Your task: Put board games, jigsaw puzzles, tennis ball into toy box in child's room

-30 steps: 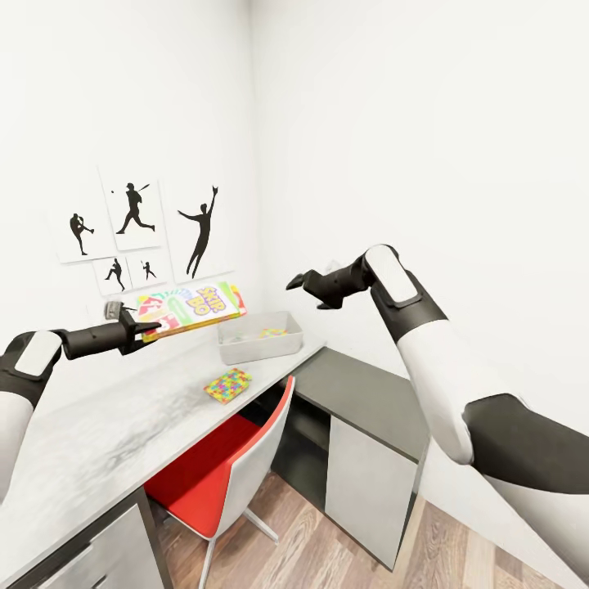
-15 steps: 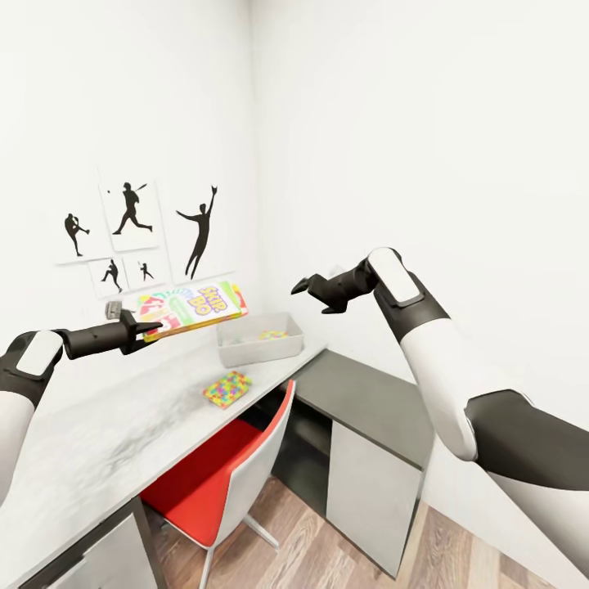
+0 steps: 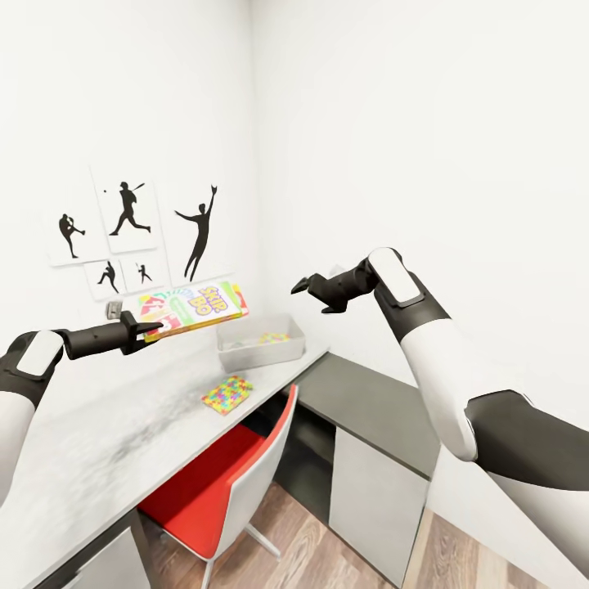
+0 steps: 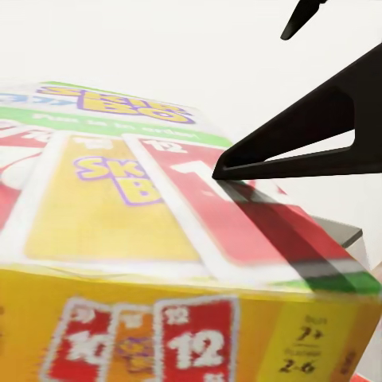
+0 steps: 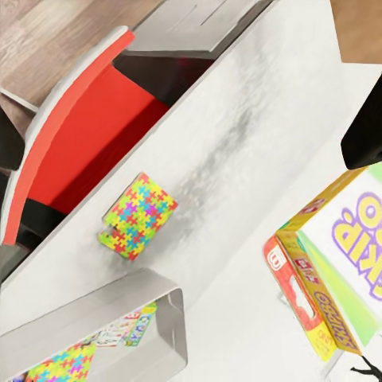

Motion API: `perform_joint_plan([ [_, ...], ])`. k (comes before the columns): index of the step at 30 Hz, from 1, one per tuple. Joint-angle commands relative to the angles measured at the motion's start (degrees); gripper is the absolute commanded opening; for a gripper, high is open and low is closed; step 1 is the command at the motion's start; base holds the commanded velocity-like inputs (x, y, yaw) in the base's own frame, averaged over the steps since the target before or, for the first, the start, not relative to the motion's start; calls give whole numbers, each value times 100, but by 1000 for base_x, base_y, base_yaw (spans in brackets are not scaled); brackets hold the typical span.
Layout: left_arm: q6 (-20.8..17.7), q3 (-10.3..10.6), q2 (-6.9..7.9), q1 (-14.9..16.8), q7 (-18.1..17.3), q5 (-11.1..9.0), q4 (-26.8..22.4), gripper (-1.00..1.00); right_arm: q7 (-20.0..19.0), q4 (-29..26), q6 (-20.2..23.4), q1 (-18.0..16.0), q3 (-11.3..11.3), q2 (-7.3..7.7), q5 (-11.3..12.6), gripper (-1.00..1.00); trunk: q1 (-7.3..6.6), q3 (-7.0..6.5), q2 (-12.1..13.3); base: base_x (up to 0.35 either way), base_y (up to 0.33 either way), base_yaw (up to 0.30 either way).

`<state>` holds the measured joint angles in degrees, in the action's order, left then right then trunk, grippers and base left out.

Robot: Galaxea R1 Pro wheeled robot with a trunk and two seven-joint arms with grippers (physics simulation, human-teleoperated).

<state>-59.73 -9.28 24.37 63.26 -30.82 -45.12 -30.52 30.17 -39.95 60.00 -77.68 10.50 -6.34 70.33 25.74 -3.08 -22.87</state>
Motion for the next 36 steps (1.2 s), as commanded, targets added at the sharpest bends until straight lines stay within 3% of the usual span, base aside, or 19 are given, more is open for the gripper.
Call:
perform_joint_plan([
  [1, -27, -28, -2, 3, -48, 38, 2, -100, 57, -4, 0, -2, 8, 1, 59, 100, 4, 3, -4, 175, 56, 0],
  [22, -27, -32, 6, 3, -57, 32, 3, -100, 43, -4, 0, -4, 13, -13, 68, 100, 4, -5, -4, 62, 17, -65],
  [36, -27, -36, 6, 3, -56, 30, 3, -100, 42, -4, 0, -2, 9, -9, 68, 100, 4, -55, -4, 200, 100, -89],
])
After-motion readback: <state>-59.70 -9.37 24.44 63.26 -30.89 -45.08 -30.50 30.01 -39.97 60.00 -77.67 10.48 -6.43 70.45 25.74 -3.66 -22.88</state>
